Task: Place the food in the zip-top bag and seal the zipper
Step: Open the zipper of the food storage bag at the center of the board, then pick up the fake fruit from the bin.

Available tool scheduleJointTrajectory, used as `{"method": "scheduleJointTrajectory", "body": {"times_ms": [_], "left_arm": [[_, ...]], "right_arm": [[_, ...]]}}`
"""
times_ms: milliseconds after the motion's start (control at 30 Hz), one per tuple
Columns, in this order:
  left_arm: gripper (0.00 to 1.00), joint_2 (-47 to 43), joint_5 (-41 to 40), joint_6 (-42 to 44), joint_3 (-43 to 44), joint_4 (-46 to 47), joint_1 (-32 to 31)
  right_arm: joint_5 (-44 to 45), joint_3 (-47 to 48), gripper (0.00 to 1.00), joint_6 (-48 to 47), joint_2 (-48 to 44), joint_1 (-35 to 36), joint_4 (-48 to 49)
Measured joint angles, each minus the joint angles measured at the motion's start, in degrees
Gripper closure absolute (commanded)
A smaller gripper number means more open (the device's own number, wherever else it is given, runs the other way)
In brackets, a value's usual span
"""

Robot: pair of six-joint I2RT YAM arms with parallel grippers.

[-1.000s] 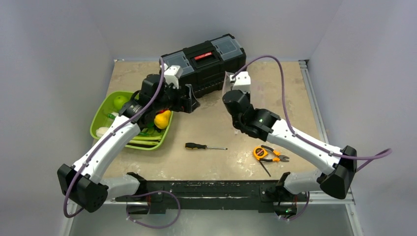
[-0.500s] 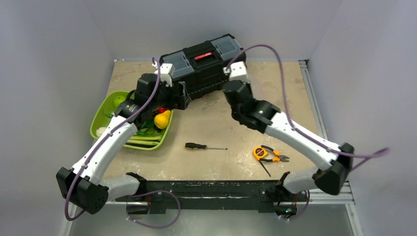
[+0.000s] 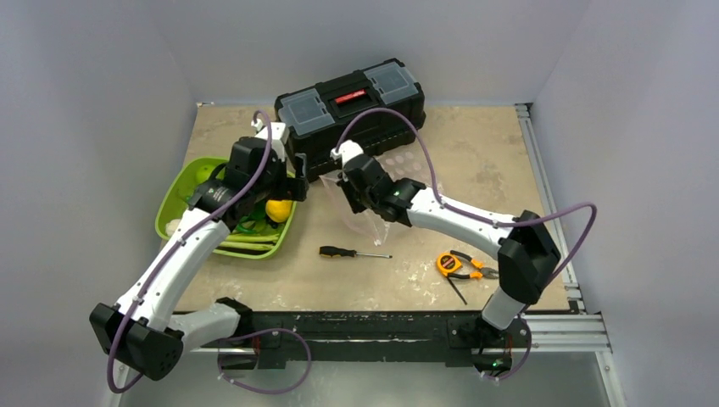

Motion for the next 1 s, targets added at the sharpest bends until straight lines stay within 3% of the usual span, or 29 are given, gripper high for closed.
{"method": "scheduleJointTrajectory", "body": {"times_ms": [200,333,667,1000], "left_arm": [[0.04,4.3,-4.2,3.3,-0.2,-5.1,0.6],[0.12,9.6,-6.2,5.6,-0.1,-7.1,1.4],[0.16,18.3,-5.8,10.1,0.3,-8.8,5.2],[0.33,22.9,-2.9,10.3,1.5,-8.2,6.7]], "right_arm": [[-6.3,-1.2,1.00,2.3,-4.2,-2.4,4.5],[-9.5,-2.8,1.00,3.6,-5.0,-4.1,6.1],[-12.0,-4.2,1.00,4.6,-5.3,-6.0,7.8],[-12.5,-4.2,1.00,4.7,-5.3,-6.2,8.2]]}}
